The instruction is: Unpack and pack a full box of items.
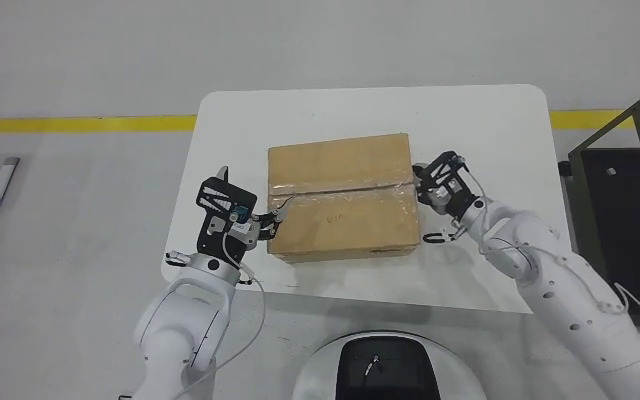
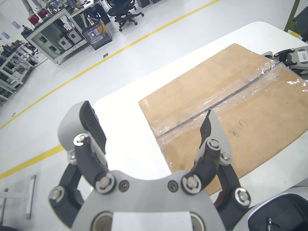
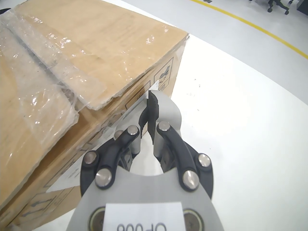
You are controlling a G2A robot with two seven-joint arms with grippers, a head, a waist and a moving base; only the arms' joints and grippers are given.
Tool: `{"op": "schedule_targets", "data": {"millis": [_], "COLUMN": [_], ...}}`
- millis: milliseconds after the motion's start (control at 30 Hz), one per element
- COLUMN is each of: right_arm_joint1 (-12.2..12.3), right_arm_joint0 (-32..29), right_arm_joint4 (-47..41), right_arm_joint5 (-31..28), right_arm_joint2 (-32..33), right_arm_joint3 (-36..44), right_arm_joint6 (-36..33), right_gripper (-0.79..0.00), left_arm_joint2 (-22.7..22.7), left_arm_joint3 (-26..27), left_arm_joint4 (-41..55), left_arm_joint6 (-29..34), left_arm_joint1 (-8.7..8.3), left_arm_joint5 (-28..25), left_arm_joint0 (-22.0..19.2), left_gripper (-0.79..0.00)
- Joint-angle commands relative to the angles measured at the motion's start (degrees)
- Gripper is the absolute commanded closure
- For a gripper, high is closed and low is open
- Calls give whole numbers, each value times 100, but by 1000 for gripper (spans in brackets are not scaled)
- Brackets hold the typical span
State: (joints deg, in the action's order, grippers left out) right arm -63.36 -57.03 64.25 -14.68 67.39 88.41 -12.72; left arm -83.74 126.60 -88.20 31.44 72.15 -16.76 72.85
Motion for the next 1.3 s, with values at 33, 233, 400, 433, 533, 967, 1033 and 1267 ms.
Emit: {"op": "schedule_targets", "data": {"millis": [33, 233, 400, 433, 533, 967, 1033, 1267], "right_arm_joint1": [23, 124, 208, 221, 255, 328, 336, 356], "right_arm_joint0": [-78, -412, -807, -880, -1060, -1670, -1747, -1869], "right_arm_joint4": [19, 212, 280, 276, 360, 441, 436, 492], "right_arm_joint5": [77, 110, 98, 106, 83, -184, -226, -364], "right_arm_joint2": [200, 814, 1405, 1515, 1776, 2480, 2579, 2770], "right_arm_joint3": [115, 560, 935, 1007, 1195, 1841, 1873, 1847], "right_arm_joint6": [21, -19, -80, -86, -126, -14, -8, 15], "right_gripper": [0, 0, 0, 0, 0, 0, 0, 0], "left_arm_joint2": [30, 425, 1132, 1313, 1761, 1874, 1874, 2485], "left_arm_joint3": [-5, -124, -463, -529, -835, -905, -905, -1440], "left_arm_joint4": [36, 32, 150, 132, 371, 404, 404, 285], "left_arm_joint6": [-89, -284, -108, -86, 16, 62, 62, -51], "left_arm_joint1": [1, -16, 43, 60, 127, 147, 147, 220], "left_arm_joint5": [-10, -662, -840, -906, -894, -883, -883, -975], "left_arm_joint0": [21, -305, -966, -1131, -1495, -1605, -1605, -1815], "left_gripper": [-785, -785, -785, -785, -785, -785, -785, -785]}}
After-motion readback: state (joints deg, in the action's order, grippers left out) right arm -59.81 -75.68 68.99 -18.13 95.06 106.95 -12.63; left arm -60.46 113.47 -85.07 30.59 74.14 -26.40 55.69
